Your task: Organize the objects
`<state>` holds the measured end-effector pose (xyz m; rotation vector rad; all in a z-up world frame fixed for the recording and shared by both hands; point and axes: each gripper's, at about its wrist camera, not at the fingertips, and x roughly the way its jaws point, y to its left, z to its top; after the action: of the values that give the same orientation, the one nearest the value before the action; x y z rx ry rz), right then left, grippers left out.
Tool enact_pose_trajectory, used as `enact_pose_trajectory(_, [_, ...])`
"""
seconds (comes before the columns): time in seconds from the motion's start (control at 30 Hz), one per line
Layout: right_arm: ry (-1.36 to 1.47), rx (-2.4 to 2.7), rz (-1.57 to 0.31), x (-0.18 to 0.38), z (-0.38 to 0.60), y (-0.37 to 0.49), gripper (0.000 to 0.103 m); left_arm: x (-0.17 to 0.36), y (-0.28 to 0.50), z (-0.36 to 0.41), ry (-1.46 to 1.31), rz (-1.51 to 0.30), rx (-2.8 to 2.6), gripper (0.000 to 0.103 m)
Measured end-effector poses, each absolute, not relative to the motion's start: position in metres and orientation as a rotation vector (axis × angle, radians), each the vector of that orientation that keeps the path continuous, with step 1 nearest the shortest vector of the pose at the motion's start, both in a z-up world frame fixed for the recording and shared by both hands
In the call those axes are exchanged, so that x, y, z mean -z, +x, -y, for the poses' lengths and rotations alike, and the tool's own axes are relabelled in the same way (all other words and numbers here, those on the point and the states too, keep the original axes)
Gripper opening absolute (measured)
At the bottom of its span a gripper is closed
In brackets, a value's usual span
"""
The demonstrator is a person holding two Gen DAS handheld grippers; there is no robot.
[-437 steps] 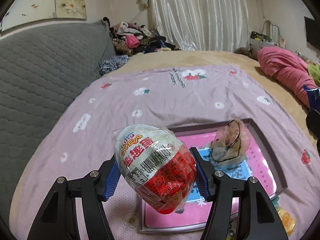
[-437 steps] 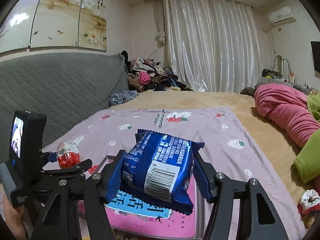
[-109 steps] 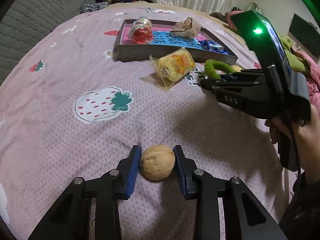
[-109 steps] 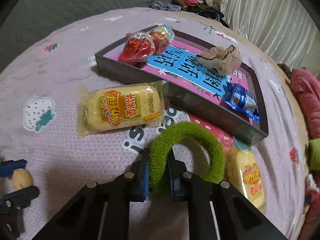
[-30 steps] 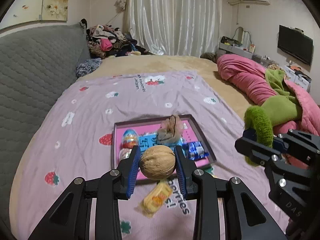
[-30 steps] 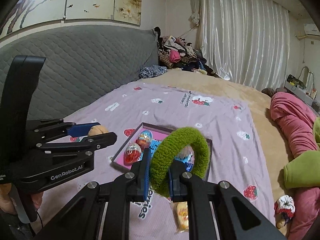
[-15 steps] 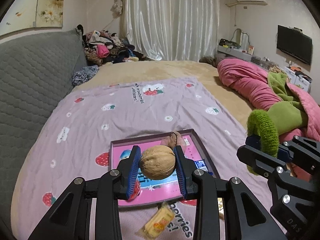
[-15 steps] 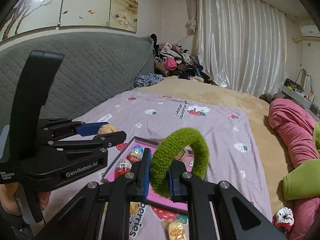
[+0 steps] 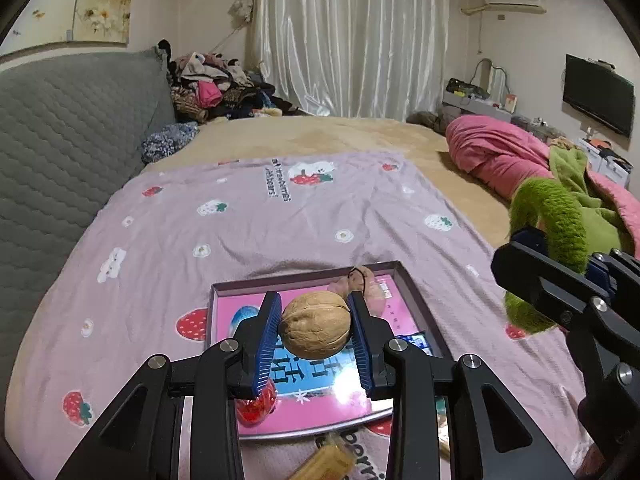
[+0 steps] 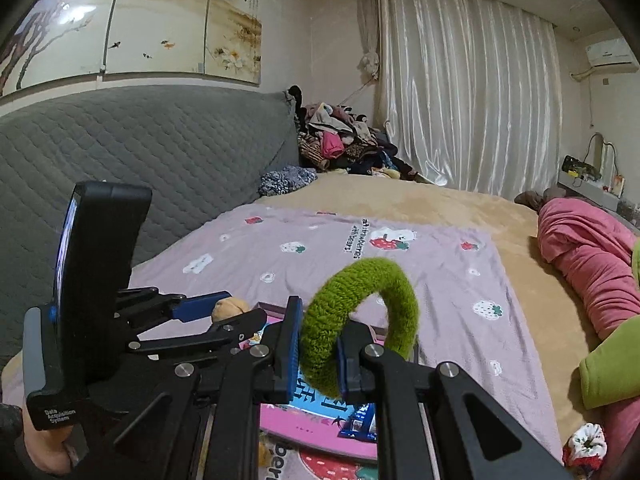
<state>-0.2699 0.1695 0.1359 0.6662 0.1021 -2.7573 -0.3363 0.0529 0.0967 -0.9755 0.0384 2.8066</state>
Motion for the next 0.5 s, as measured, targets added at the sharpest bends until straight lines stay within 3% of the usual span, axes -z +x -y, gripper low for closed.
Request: enact_pose_trajectory(0.5, [0.664, 2.807, -0.103, -0.084, -0.167, -0.295, 0.015, -0.027, -0.373, -0.039, -0.955, 0.034, -2.82, 0.035])
